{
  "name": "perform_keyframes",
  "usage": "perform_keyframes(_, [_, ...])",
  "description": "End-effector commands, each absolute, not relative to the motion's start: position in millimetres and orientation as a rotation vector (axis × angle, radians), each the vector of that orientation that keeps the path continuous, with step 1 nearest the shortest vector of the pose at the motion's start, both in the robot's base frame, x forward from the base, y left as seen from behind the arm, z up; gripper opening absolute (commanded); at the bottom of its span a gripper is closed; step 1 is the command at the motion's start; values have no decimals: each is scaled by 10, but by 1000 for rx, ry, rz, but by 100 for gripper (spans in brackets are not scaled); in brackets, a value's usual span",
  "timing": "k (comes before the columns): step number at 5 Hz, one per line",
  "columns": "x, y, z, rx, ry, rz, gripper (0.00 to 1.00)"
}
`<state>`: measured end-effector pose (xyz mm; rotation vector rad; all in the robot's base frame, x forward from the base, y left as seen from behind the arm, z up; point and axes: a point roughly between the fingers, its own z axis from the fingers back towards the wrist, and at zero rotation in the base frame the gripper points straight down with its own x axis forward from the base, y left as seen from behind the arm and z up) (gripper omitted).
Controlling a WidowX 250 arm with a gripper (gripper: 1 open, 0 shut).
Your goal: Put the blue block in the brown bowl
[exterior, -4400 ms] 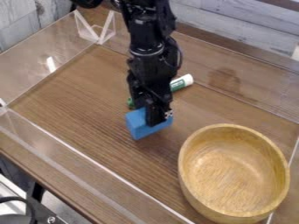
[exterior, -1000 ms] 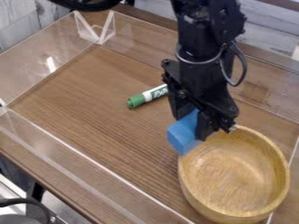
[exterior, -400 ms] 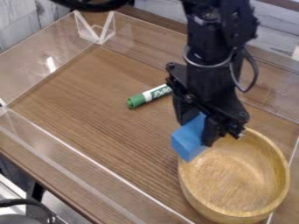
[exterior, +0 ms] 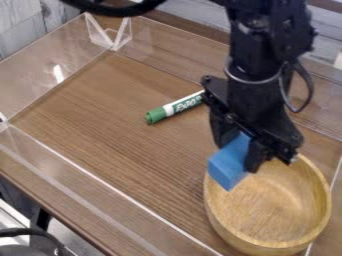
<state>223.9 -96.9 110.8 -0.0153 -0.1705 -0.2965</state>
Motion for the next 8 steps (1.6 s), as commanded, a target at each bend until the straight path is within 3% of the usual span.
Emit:
perform_keyframes(1, [2343,-1101,1278,-39,-254,-288,0])
perform_keyframes(4, [2346,-1398,1094,-52,-270,-271,0])
perform_keyframes(8, [2293,-1524,855,-75,-265,-243,0])
